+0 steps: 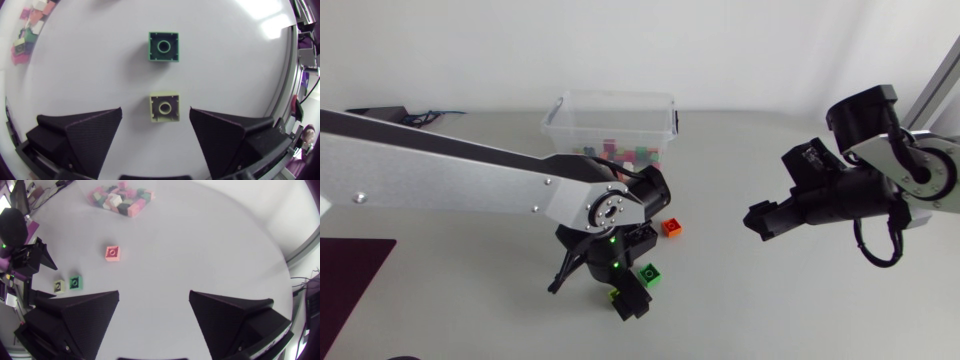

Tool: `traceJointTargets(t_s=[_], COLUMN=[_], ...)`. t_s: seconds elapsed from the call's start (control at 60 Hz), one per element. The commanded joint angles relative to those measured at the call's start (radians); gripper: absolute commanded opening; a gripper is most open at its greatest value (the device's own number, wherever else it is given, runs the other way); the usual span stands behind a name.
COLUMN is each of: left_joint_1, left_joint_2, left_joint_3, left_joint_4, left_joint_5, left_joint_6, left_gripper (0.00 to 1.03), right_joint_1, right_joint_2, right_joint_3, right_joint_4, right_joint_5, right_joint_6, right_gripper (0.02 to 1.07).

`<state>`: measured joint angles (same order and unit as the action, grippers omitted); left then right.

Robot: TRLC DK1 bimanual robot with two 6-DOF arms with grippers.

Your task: Place the duplo bricks in the container

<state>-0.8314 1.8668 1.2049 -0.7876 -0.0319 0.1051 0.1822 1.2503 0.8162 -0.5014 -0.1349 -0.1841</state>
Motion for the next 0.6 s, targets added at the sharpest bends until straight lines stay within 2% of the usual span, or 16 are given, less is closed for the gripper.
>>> traceJointTargets(t_s=[0.0, 0.183, 0.283, 0.467, 0.583], left_joint_1=[-0.009, -0.002, 0.000, 0.018, 0.037], left_joint_2=[0.046, 0.077, 0.088, 0.086, 0.086], left_joint_3=[0.028, 0.024, 0.021, 0.007, -0.004], left_joint_4=[-0.012, 0.016, 0.028, 0.062, 0.071], left_joint_5=[0.000, 0.003, 0.015, 0.112, 0.138], left_joint_6=[-0.019, -0.019, -0.018, -0.015, -0.012], left_gripper=[0.90, 0.81, 0.72, 0.42, 0.31], right_joint_1=[0.010, 0.039, 0.053, 0.094, 0.135], right_joint_2=[0.049, 0.113, 0.147, 0.235, 0.304], right_joint_3=[0.037, 0.080, 0.100, 0.141, 0.155], right_joint_4=[-0.008, -0.005, 0.003, 0.015, 0.046], right_joint_5=[-0.005, -0.005, -0.003, 0.006, 0.018], right_joint_6=[0.006, 0.020, 0.032, 0.080, 0.107], right_gripper=[1.03, 1.03, 1.02, 1.02, 1.02])
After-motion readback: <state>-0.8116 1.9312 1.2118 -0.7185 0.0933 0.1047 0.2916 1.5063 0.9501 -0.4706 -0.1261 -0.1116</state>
